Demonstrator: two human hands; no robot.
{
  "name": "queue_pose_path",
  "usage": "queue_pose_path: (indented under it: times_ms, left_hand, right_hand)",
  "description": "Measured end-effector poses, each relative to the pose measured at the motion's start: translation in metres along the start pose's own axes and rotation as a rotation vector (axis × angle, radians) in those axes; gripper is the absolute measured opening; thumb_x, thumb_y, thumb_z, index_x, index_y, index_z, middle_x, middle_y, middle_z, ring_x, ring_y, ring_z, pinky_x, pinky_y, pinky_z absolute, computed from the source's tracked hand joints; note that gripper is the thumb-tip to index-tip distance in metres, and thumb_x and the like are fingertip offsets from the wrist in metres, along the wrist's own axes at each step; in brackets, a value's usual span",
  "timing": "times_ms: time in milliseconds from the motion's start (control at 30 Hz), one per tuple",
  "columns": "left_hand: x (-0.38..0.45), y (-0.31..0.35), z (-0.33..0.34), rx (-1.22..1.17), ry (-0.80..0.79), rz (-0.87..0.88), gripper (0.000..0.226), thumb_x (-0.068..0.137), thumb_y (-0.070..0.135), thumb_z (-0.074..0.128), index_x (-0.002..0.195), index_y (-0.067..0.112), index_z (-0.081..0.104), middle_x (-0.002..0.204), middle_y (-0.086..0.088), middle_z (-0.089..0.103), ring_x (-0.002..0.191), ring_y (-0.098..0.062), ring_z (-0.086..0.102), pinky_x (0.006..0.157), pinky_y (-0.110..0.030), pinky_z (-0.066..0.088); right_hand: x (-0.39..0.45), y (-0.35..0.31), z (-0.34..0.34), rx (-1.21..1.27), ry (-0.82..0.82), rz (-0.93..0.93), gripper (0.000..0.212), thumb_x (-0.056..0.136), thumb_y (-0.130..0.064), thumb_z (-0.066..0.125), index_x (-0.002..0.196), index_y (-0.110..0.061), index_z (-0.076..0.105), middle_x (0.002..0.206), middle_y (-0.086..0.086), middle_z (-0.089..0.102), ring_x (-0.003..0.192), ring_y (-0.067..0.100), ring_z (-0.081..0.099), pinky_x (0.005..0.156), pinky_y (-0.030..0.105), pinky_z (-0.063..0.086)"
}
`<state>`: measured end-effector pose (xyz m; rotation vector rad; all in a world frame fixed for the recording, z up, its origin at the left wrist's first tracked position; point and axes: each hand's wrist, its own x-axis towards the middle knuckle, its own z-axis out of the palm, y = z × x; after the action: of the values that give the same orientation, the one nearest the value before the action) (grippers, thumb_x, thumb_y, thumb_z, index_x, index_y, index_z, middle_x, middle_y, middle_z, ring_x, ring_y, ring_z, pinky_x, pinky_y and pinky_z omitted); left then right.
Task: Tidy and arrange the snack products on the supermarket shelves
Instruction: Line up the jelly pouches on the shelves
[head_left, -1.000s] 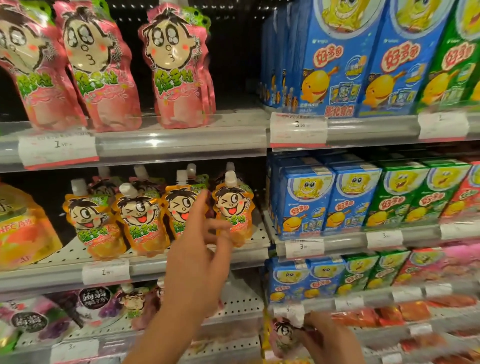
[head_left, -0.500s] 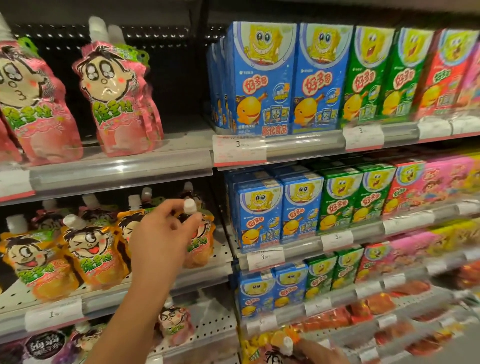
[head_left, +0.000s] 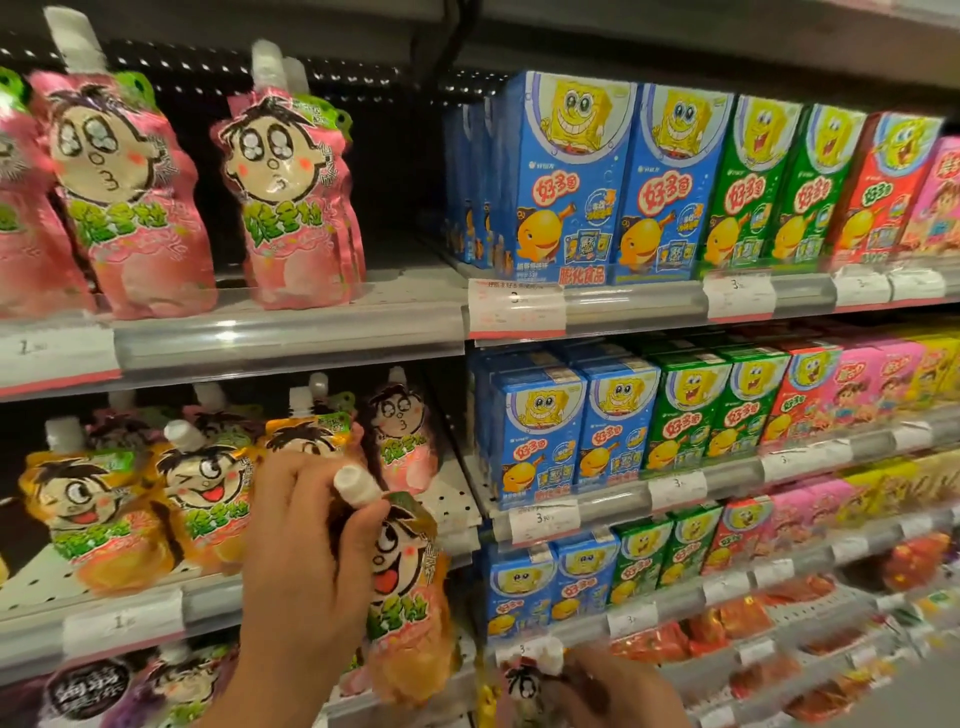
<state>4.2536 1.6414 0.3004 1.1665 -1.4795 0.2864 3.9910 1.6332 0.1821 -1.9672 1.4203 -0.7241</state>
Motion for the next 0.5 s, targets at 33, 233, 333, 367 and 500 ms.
queue_pose_path:
  times_ms: [33,233,333,367,500]
  left_hand:
    - [-0.004,-0.005,-0.003,-0.034,-0.023,-0.024,0.019,0.099,0.035,0.043,0.1,0.018,0.053,0.1,0.009,0.043,0.088,-0.013,0.048,0.075,-0.019,0.038]
    - [-0.038,-0.04,-0.025,0.079,-0.171,-0.115,0.017,0.1,0.052,0.036,0.107,0.042,0.047,0.094,0.026,0.056,0.084,0.001,0.056,0.058,-0.017,0.035]
    - [-0.052,-0.06,-0.036,0.19,-0.25,-0.112,0.028,0.102,0.055,0.029,0.108,0.035,0.047,0.086,0.024,0.044,0.075,0.001,0.049,0.058,-0.013,0.031]
    - [-0.056,-0.065,-0.039,0.208,-0.262,-0.116,0.027,0.102,0.052,0.033,0.112,0.033,0.049,0.088,0.022,0.044,0.079,0.001,0.048,0.06,-0.012,0.031]
    - [-0.07,-0.084,-0.047,0.281,-0.307,-0.107,0.035,0.101,0.046,0.04,0.128,0.027,0.052,0.101,0.005,0.061,0.088,-0.014,0.053,0.069,-0.021,0.039]
  right_hand:
    - [0.009,-0.003,0.0,-0.043,-0.077,0.013,0.042,0.092,-0.05,0.066,0.089,-0.087,0.046,0.083,-0.065,0.044,0.093,-0.031,0.051,0.094,-0.003,0.035]
    - [0.023,-0.026,0.008,-0.034,0.177,-0.082,0.066,0.07,-0.022,0.092,0.072,-0.076,0.055,0.066,-0.045,0.058,0.068,-0.018,0.061,0.064,0.0,0.043]
    - [0.033,-0.032,0.01,-0.072,0.252,-0.155,0.059,0.067,-0.017,0.094,0.067,-0.066,0.06,0.065,-0.036,0.062,0.06,-0.012,0.061,0.057,0.001,0.04]
    - [0.035,-0.039,0.009,-0.049,0.268,-0.188,0.055,0.068,-0.015,0.093,0.067,-0.06,0.062,0.064,-0.031,0.064,0.058,-0.008,0.061,0.056,0.002,0.04]
    - [0.047,-0.07,0.002,-0.018,0.333,-0.282,0.04,0.074,-0.015,0.089,0.074,-0.045,0.063,0.063,-0.021,0.065,0.056,0.002,0.061,0.053,0.008,0.04]
